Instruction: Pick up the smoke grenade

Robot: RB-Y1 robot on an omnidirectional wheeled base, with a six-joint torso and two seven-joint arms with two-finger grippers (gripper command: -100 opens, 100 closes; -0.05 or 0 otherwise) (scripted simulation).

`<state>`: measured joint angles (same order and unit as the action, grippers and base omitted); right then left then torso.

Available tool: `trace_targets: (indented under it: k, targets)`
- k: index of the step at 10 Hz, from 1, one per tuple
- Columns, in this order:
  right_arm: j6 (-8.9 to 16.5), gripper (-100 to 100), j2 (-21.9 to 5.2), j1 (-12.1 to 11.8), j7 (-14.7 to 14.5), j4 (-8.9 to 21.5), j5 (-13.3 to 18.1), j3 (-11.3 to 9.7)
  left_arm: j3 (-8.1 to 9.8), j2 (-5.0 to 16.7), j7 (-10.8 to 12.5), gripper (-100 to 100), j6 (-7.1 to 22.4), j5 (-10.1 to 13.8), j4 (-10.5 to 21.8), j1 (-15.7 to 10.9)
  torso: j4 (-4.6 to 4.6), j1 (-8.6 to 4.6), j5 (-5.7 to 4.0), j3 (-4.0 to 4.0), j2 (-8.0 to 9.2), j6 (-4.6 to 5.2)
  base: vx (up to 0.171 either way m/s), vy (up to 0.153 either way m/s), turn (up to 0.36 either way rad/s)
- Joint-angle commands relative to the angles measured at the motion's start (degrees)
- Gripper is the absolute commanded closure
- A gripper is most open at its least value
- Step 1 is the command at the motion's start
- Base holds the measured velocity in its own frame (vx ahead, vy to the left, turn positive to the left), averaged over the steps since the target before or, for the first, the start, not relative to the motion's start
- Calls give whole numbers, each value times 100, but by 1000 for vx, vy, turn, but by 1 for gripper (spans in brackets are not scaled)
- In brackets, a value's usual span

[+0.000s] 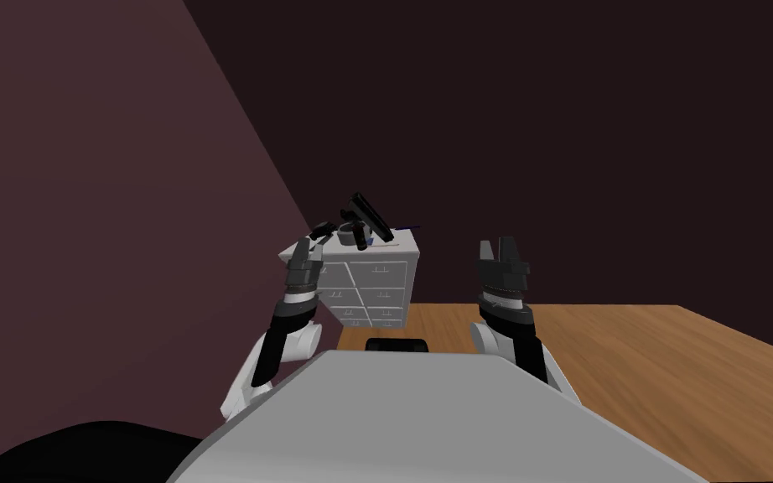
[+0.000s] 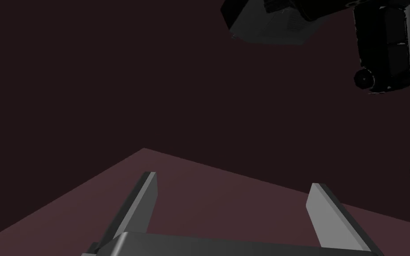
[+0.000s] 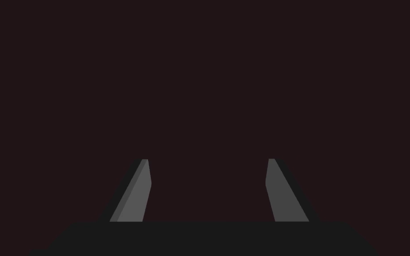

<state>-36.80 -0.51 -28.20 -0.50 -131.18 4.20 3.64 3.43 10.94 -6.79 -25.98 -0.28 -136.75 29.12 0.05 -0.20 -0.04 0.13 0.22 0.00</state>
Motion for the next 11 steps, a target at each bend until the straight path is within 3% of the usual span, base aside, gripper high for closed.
trace_targets:
  k: [1, 11]
  targets:
    - [0, 0, 0, 0, 0, 0, 0, 0, 145, 183, 54, -100, 185, -24, -53, 25, 0, 0, 0, 0, 0, 0, -55, -55, -36]
    - [0, 0, 0, 0, 0, 0, 0, 0, 1159, 1509, 441, -100, 1371, -127, -320, 94, 0, 7, 1, -2, -4, 0, -51, -43, -48]
